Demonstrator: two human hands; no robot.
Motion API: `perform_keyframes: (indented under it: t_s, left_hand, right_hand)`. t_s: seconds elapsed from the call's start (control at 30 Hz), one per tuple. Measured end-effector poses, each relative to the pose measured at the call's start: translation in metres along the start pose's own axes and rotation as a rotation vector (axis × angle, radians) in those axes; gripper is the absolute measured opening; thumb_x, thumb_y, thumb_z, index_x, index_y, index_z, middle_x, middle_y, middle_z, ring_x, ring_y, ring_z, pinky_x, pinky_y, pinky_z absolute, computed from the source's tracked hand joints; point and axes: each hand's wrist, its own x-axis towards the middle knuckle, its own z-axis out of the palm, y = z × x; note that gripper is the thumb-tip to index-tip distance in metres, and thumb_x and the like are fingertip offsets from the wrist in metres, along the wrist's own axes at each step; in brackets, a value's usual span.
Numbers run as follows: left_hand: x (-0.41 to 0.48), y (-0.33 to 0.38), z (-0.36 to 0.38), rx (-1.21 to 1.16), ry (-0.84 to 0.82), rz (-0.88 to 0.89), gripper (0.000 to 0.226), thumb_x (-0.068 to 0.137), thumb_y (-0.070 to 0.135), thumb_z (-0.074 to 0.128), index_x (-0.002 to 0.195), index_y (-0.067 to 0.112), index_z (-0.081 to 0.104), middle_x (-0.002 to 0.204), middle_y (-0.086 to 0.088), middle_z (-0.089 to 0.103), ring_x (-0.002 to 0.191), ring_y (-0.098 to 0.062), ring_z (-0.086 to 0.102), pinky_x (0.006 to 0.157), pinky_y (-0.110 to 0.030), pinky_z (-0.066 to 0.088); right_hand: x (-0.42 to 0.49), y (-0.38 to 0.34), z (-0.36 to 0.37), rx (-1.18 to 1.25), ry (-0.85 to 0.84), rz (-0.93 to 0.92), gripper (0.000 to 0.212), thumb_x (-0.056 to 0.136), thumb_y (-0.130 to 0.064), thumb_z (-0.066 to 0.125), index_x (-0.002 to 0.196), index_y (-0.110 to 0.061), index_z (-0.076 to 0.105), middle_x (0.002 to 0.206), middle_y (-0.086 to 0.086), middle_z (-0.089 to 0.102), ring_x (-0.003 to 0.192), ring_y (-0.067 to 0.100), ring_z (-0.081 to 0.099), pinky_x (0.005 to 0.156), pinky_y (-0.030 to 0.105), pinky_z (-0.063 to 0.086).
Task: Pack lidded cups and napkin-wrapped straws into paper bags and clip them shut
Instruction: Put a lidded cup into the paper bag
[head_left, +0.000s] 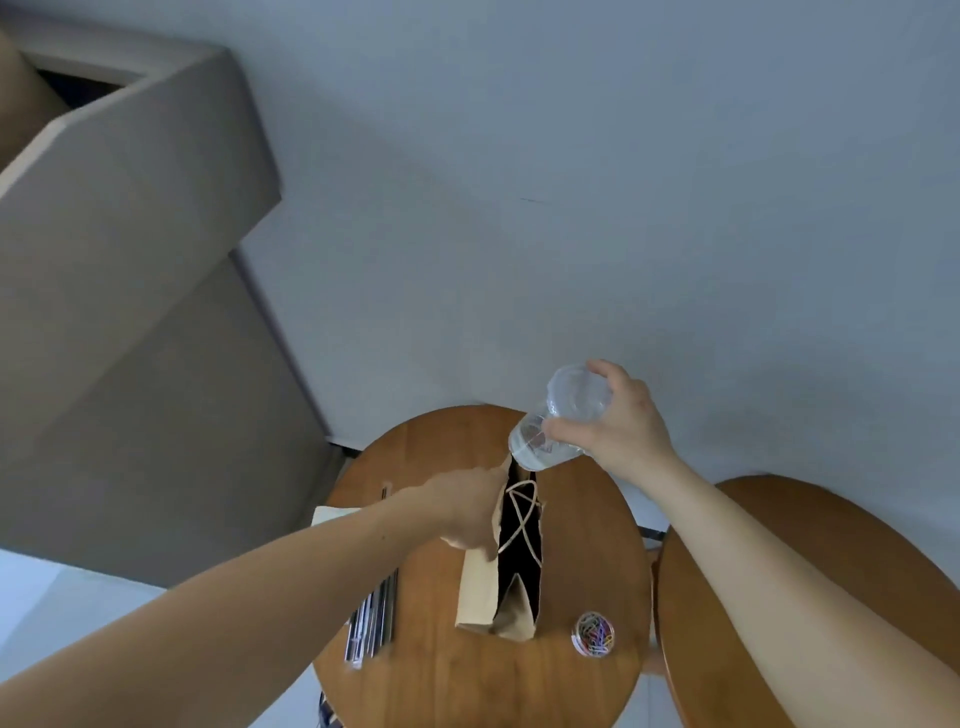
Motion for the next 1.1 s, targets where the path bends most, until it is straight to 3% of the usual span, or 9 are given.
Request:
perform_keyframes:
  t_s: [0.17,0.33,0.47,0.63,0.7,0.8,0.97,1.1]
  left_hand:
    - [0.005,0.007,0.035,-0.049,0.044,-0.139,0.064,0.08,0.055,0.066,0.125,0.015,0.044,0.103,0.0,0.061,0.092,-0.023,0.062,0.082,-0.038,0.055]
    - [0.017,0.0,0.056,-0.311,0.117,-0.278,0.032,0.093,0.036,0.052,0.117,0.015,0.052,0.1,-0.005,0.064,0.089,-0.024,0.065,0.082,-0.042,0.058]
    - [0.022,-0.012,0.067,-0.457,0.148,-0.369,0.019,0.096,0.025,0.045,0.106,0.015,0.056,0.087,-0.006,0.067,0.072,-0.02,0.071,0.072,-0.037,0.062]
    - [0.026,-0.025,0.072,-0.591,0.133,-0.392,0.019,0.096,0.017,0.036,0.099,0.015,0.055,0.079,-0.01,0.07,0.054,-0.016,0.071,0.062,-0.032,0.061]
    - [0.027,-0.025,0.068,-0.612,0.152,-0.398,0.015,0.097,0.018,0.038,0.098,0.017,0.053,0.077,-0.007,0.068,0.052,-0.013,0.07,0.048,-0.023,0.053]
    - [0.03,-0.023,0.062,-0.622,0.183,-0.412,0.006,0.099,0.021,0.044,0.098,0.022,0.051,0.081,-0.002,0.065,0.049,-0.009,0.068,0.044,-0.018,0.049]
    - [0.031,-0.016,0.062,-0.551,0.167,-0.334,0.008,0.098,0.024,0.046,0.101,0.021,0.053,0.08,-0.002,0.067,0.049,-0.008,0.068,0.056,-0.023,0.059]
    - [0.027,-0.011,0.063,-0.539,0.161,-0.287,0.014,0.096,0.023,0.043,0.102,0.018,0.054,0.078,-0.004,0.07,0.059,-0.015,0.071,0.069,-0.034,0.062]
  right_hand:
    - [-0.001,0.01,0.024,0.073,-0.036,-0.002,0.092,0.057,-0.055,0.081,0.138,-0.04,0.039,0.124,-0.011,0.037,0.105,0.009,0.041,0.08,0.027,0.036]
    - [-0.004,0.012,0.038,0.236,-0.069,0.041,0.095,0.053,-0.056,0.079,0.138,-0.036,0.041,0.128,-0.01,0.042,0.109,0.009,0.046,0.073,0.023,0.042]
    - [-0.012,0.026,0.035,0.296,-0.069,0.102,0.096,0.054,-0.058,0.08,0.138,-0.035,0.041,0.131,-0.01,0.045,0.113,0.012,0.05,0.067,0.02,0.045]
    - [-0.021,0.049,0.022,0.305,-0.09,0.165,0.083,0.064,-0.052,0.084,0.133,-0.038,0.042,0.133,-0.006,0.047,0.116,0.017,0.052,0.081,0.031,0.052]
    - [-0.023,0.054,0.017,0.215,-0.137,0.167,0.084,0.065,-0.049,0.084,0.136,-0.036,0.041,0.135,-0.006,0.045,0.117,0.016,0.05,0.083,0.032,0.05]
    - [-0.023,0.051,0.007,-0.156,-0.241,0.034,0.097,0.057,-0.06,0.08,0.141,-0.038,0.036,0.133,-0.009,0.039,0.114,0.016,0.047,0.082,0.032,0.047]
    - [-0.032,0.04,0.025,-0.695,-0.401,-0.27,0.097,0.061,-0.062,0.073,0.142,-0.034,0.025,0.137,0.001,0.035,0.12,0.023,0.043,0.085,0.031,0.046]
    - [-0.033,0.047,0.067,-0.916,-0.562,-0.321,0.101,0.068,-0.06,0.071,0.147,-0.026,0.019,0.139,0.012,0.036,0.12,0.032,0.045,0.084,0.034,0.048]
